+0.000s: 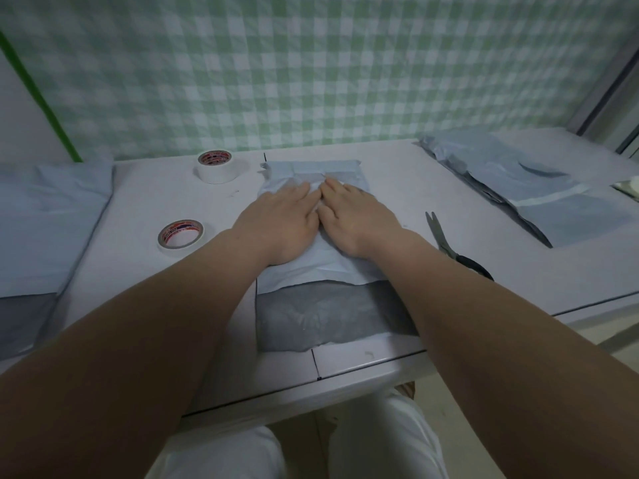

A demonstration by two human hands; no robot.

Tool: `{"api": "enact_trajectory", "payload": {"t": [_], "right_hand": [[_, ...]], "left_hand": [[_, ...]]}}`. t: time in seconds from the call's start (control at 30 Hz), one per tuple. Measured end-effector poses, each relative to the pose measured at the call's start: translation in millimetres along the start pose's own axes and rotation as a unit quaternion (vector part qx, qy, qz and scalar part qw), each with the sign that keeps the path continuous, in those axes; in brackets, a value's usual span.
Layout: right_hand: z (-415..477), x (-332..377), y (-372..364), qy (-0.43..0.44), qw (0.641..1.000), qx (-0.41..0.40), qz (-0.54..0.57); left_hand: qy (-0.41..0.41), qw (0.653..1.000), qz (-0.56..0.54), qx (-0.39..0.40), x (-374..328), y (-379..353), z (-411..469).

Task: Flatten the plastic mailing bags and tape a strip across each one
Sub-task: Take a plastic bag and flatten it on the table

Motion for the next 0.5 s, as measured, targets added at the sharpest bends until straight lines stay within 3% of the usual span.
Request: {"api": "enact_trajectory", "payload": {"t": [0.5], "right_hand": [[-19.5,-20.5,5.0,-0.055,0.998,-0.005,-0.018]], "left_hand": [[0.098,0.989,0.039,0.104,2.0,-2.2,-22.3]]}}
Point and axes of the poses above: each hand's wrist, its own z-axis towards the middle knuckle, its own y-axis out of the back of the hand, x = y × z, the point moved 8 cm from there along z, towards the middle knuckle, and after that the axes turned 9 degrees about -y, right-handed, at the moved point
